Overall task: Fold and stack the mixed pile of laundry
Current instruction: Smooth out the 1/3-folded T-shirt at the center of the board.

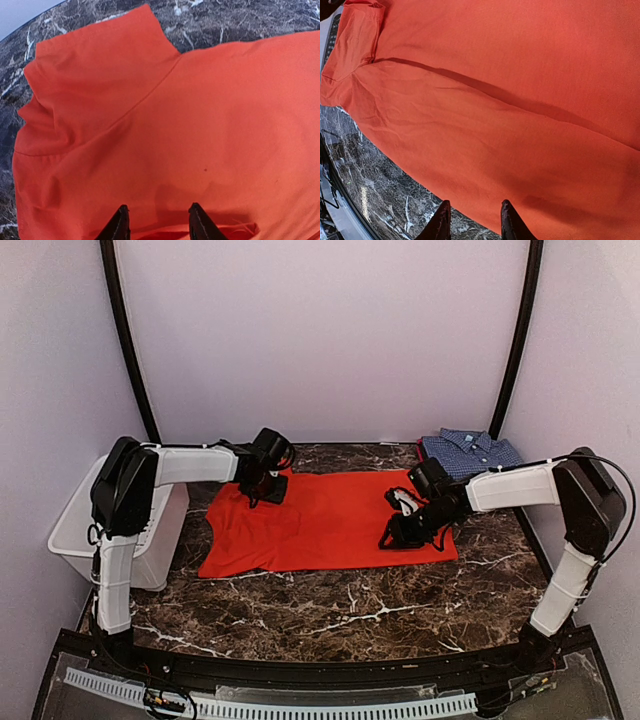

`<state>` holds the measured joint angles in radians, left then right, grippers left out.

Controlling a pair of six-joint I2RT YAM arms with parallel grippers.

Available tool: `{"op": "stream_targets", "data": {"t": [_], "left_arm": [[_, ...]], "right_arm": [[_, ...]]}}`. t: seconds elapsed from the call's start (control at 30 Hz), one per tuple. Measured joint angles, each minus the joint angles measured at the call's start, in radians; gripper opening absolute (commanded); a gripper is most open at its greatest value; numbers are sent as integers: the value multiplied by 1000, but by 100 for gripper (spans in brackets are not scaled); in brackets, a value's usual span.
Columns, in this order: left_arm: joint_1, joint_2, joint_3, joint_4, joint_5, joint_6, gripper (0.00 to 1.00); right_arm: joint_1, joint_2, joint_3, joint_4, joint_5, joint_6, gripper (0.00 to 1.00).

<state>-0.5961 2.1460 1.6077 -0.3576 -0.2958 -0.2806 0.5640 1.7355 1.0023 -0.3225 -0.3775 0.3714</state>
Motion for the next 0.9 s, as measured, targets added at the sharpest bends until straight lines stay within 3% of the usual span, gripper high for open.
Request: {"op": "stream_targets", "data": {"t": [0.2, 0.57, 0.77, 0.9], "left_arm": [[4, -25, 18, -11, 5, 6, 42], [-38, -419, -455, -33, 204, -94, 45], [-117, -537, -652, -59, 267, -198, 48], [-111, -571, -735, -97, 263, -294, 49]], "right_arm": [[4, 0, 0, -2, 4, -2, 31], [13, -55, 0, -140, 122, -79, 31], [16, -80, -4, -210, 173, -90, 31], [16, -48, -3, -252, 214, -89, 29]]}}
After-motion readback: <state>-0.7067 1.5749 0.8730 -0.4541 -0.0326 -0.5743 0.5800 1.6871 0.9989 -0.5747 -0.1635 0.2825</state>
